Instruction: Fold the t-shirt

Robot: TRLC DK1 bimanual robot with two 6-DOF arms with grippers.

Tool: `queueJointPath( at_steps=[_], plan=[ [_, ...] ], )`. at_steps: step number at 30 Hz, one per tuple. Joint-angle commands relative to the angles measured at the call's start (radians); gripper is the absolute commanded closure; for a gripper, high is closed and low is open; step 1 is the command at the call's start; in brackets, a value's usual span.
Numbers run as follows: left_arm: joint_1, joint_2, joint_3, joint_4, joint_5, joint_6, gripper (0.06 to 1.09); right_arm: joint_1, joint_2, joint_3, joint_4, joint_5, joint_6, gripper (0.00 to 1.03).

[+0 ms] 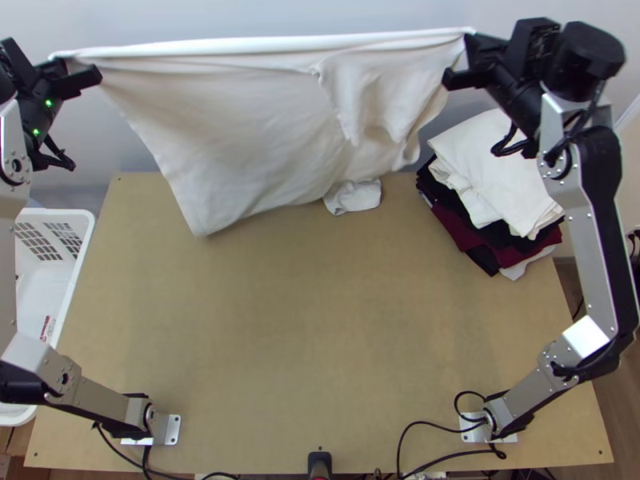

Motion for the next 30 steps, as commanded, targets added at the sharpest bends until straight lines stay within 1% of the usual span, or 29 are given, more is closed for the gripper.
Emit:
queueJointPath(
  at_steps=[1, 4, 5, 6, 10, 12, 15, 17, 20, 23, 25, 30],
  plan=[
    [-0.004, -0.114, 0.036, 0.046, -0.059, -0.016, 1.05, -0.028, -0.141, 0.02, 0.06, 0.02, 0.004, 1.0],
    [-0.004, -0.198, 0.025, 0.063, -0.069, -0.013, 1.05, -0.029, -0.242, -0.012, 0.061, 0.02, 0.001, 1.0],
    [-0.004, -0.226, 0.016, 0.069, -0.087, -0.003, 1.05, -0.029, -0.282, -0.026, 0.061, 0.018, 0.001, 1.0],
    [-0.004, -0.252, 0.006, 0.072, -0.102, 0.016, 1.05, -0.029, -0.323, -0.048, 0.061, 0.018, 0.002, 1.0],
    [-0.004, -0.37, -0.047, 0.081, -0.127, 0.022, 1.05, -0.023, -0.498, -0.158, 0.063, 0.02, 0.004, 1.0],
    [-0.004, -0.443, -0.098, 0.108, -0.127, 0.027, 1.05, -0.016, -0.598, -0.233, 0.063, 0.018, 0.007, 1.0],
    [-0.002, -0.572, -0.198, 0.187, -0.125, 0.043, 1.05, -0.01, -0.751, -0.347, 0.063, 0.018, 0.027, 1.0],
    [-0.002, -0.651, -0.253, 0.209, -0.116, 0.048, 1.05, 0.0, -0.852, -0.414, 0.06, 0.018, 0.033, 1.0],
    [-0.004, -0.759, -0.33, 0.204, -0.095, 0.043, 1.05, 0.003, -0.972, -0.473, 0.017, 0.018, 0.047, 1.0],
    [-0.004, -0.835, -0.386, 0.192, -0.078, 0.039, 1.05, 0.007, -1.026, -0.474, -0.041, 0.018, 0.048, 1.0],
    [-0.004, -0.858, -0.405, 0.17, -0.075, 0.034, 1.05, 0.006, -1.037, -0.471, -0.052, 0.018, 0.048, 1.0],
    [-0.005, -0.879, -0.458, 0.17, -0.073, 0.027, 1.05, 0.006, -0.983, -0.4, -0.049, 0.018, 0.077, 1.0]
  ],
)
